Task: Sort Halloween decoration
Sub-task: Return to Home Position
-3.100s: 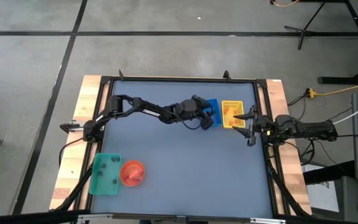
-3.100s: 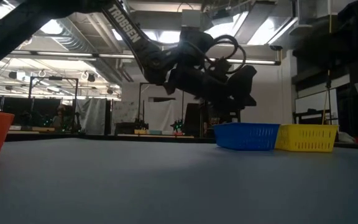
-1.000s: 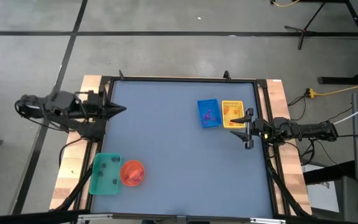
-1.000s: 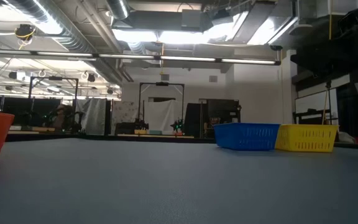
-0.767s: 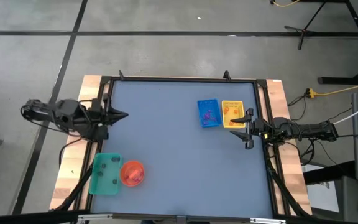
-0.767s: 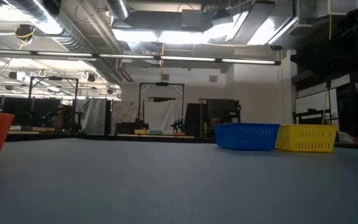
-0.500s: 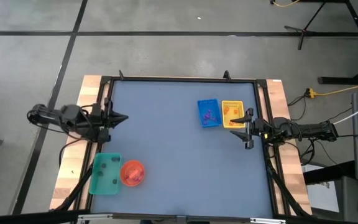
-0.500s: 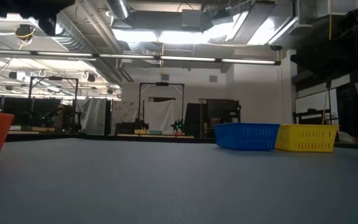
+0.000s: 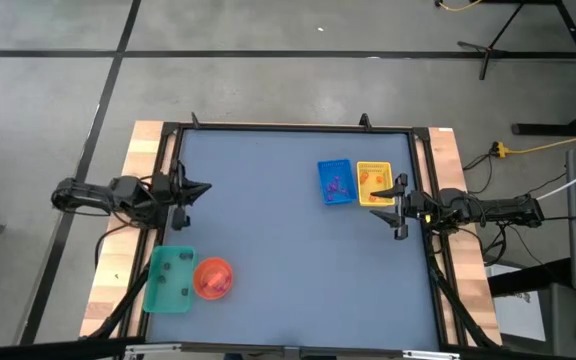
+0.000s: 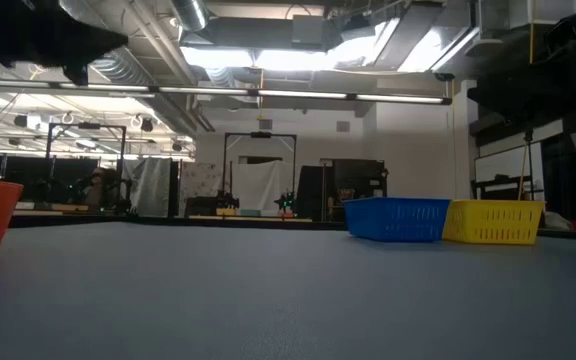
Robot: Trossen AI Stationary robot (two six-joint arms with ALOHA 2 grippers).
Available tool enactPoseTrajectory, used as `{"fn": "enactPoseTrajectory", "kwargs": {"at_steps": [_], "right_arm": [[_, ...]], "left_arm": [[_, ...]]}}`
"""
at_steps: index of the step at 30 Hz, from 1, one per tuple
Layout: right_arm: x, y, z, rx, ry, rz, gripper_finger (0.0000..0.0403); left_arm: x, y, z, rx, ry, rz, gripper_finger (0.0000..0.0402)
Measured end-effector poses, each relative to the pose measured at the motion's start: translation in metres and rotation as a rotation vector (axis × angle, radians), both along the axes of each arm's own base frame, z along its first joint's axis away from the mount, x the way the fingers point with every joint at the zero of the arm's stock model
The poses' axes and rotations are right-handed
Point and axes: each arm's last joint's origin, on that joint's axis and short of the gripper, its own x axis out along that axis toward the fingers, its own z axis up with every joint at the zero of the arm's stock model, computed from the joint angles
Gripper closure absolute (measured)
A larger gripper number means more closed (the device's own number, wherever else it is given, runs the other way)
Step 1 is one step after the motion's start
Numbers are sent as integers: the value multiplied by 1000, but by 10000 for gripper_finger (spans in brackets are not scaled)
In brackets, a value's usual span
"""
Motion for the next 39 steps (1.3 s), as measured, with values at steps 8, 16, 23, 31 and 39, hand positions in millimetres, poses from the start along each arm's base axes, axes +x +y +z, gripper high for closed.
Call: {"fn": "enactPoseTrajectory", "kwargs": {"at_steps": [8,16,23,31,39], "right_arm": [[0,0,0,0,0,0,164],[0,0,0,0,0,0,164],[0,0,0,-1,3,-1,164],[0,0,0,-1,3,-1,164],[0,0,0,-1,3,-2,164]], "left_arm": [[10,6,-29,-5,8,37,401],[14,10,-44,-48,64,-9,401],[14,10,-48,13,123,-41,401],[15,9,-49,74,148,-73,401],[15,10,-49,72,148,-63,401]]}}
